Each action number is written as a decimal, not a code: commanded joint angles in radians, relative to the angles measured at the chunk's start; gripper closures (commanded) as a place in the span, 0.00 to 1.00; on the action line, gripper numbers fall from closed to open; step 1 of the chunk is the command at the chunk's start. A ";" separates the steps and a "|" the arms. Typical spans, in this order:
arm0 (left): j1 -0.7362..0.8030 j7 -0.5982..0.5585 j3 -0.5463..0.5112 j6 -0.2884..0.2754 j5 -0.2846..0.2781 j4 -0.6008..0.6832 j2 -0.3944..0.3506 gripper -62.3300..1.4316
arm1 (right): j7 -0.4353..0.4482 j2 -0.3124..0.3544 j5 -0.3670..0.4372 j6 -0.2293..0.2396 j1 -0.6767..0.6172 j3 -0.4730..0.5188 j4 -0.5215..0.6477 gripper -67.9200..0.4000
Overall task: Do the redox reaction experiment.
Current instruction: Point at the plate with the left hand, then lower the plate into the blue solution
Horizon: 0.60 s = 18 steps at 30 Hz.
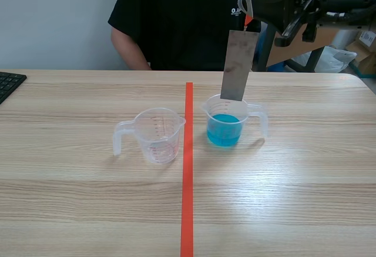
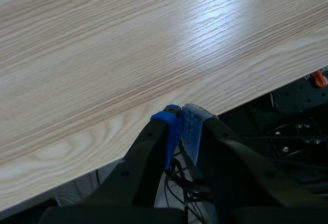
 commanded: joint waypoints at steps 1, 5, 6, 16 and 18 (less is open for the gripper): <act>0.002 -0.014 -0.005 -0.001 -0.007 0.004 0.024 0.93 | 0.025 0.011 0.006 0.005 0.023 -0.003 0.003 0.97; 0.002 0.016 -0.005 0.002 0.005 0.004 0.080 0.93 | 0.044 0.011 -0.010 0.005 0.023 -0.014 0.003 0.97; 0.002 0.028 -0.005 0.002 0.005 0.004 0.093 0.93 | 0.047 0.011 -0.011 0.005 0.023 -0.016 0.003 0.97; 0.002 0.060 -0.005 0.000 0.005 0.004 0.126 0.93 | 0.096 0.008 -0.011 0.005 0.024 -0.016 -0.054 0.97; 0.002 0.060 -0.005 -0.001 0.005 0.004 0.126 0.93 | 0.103 0.002 -0.011 0.005 0.024 -0.017 -0.071 0.97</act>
